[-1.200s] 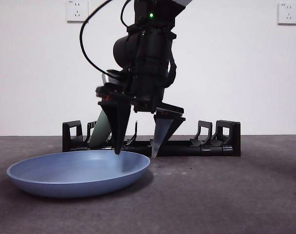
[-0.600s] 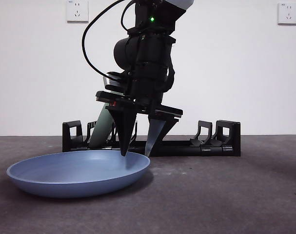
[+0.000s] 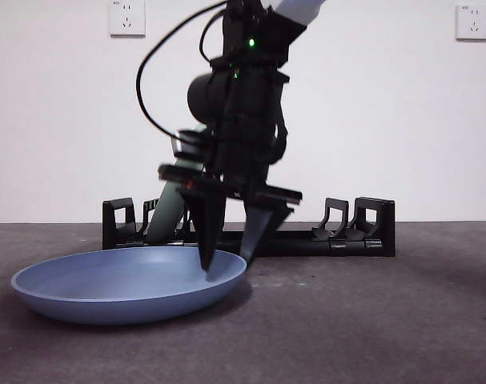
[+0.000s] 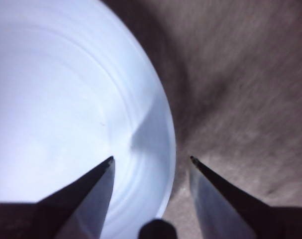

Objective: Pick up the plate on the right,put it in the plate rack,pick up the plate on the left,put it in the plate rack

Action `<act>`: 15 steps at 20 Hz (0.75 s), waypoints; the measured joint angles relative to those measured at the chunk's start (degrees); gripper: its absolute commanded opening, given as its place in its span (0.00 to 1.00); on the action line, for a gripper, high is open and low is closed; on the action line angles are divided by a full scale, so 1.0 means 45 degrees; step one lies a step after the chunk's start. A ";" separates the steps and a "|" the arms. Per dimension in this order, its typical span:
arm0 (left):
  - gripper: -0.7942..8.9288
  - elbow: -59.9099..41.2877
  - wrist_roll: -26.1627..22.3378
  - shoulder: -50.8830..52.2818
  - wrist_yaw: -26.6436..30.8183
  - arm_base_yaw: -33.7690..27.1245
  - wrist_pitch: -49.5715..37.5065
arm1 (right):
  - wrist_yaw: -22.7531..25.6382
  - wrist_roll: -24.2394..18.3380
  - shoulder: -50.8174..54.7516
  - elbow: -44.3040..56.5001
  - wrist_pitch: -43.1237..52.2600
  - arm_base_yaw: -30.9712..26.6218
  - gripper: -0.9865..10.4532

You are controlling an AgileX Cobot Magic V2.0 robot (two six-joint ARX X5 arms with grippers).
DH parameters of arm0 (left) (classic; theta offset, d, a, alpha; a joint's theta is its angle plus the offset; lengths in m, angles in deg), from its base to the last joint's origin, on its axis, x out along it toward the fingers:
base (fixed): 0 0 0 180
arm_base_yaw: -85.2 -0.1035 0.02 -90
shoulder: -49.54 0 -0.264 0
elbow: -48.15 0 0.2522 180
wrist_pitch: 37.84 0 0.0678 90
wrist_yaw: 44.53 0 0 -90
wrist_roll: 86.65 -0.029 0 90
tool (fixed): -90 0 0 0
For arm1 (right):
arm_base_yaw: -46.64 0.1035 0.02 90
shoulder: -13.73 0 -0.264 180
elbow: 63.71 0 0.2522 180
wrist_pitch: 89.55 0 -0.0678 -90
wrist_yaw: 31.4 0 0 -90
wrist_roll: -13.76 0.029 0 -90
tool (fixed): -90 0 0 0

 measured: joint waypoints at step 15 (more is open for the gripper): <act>0.51 0.0000 -0.1209 -0.1171 0.0282 0.2545 0.0151 | 0.0092 0.0155 0.1977 0.0350 -0.1530 -0.0593 0.08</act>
